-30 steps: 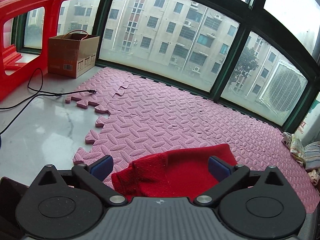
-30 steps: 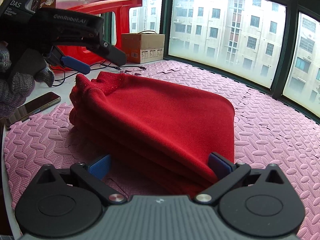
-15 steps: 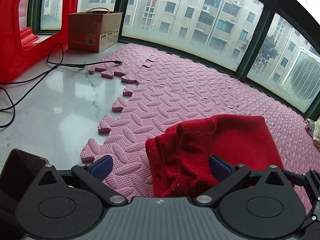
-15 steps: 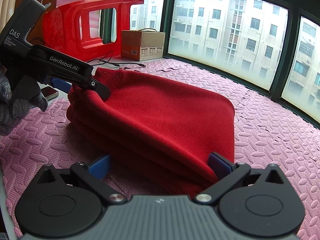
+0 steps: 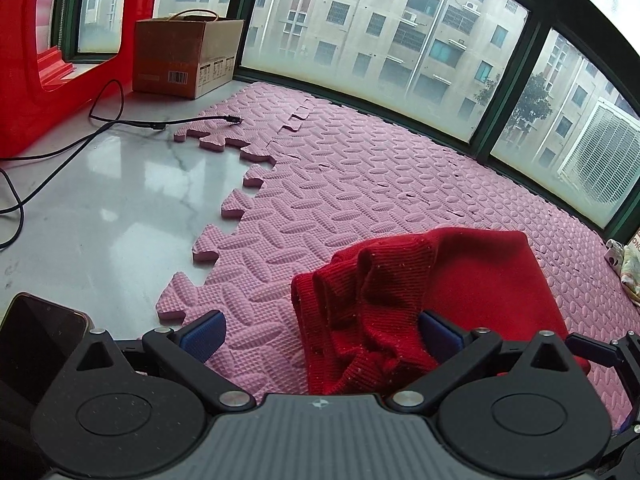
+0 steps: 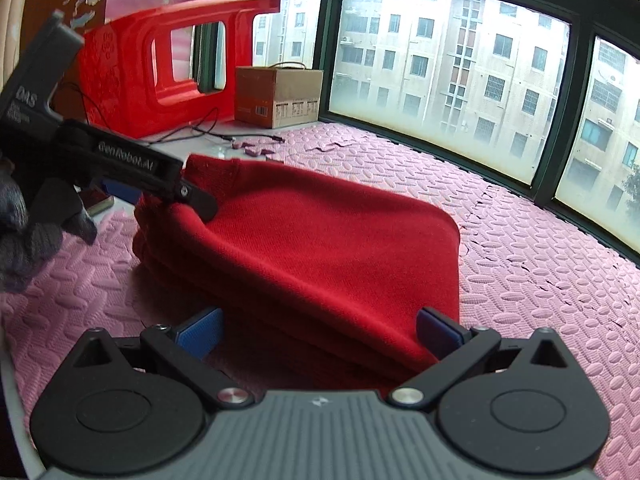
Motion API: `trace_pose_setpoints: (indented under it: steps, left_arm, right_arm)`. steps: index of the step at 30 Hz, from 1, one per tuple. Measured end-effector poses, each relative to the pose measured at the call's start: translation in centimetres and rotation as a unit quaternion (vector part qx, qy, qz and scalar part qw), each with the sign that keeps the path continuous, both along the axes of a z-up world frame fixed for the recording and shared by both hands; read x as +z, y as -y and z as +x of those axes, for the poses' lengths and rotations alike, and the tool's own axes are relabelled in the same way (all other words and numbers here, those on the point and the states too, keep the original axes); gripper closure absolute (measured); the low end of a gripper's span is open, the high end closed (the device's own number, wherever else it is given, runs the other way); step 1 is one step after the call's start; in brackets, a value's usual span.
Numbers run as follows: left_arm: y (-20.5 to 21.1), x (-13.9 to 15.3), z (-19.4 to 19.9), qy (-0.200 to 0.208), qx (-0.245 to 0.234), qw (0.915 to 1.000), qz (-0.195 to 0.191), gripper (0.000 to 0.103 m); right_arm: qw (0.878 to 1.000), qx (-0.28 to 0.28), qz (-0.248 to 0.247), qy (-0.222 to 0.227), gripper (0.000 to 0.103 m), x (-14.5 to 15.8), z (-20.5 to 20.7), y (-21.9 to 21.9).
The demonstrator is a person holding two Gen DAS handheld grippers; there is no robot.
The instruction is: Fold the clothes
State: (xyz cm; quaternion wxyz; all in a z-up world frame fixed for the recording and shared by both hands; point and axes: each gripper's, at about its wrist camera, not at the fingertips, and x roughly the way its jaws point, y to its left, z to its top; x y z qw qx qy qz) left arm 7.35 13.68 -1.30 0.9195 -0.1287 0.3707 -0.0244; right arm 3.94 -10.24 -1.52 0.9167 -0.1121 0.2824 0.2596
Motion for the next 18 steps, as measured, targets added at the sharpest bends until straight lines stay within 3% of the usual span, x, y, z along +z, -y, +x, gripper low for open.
trace_pose_setpoints:
  steps: [4,8,13,18]
  left_arm:
    - [0.1,0.4,0.0,0.0,0.002,1.0,0.001,0.0]
    - [0.2,1.2,0.0,0.006,0.008,0.9999,0.002,0.0]
    - [-0.3,1.6,0.6,0.006,0.023,0.9997,0.006,0.0]
    - [-0.6,1.2,1.6,-0.003,0.031,0.9994,0.012,0.0]
  right_arm:
    - [0.998,-0.03,0.057,-0.007,0.0,2.5,1.3,1.5]
    - [0.993,-0.07,0.081,-0.05,0.003,2.0,3.2,2.2]
    - [0.991,-0.076,0.076,-0.073,0.019,0.5,3.5,1.5]
    - [0.995,-0.065,0.045,-0.066,0.019,-0.8,3.1,0.3]
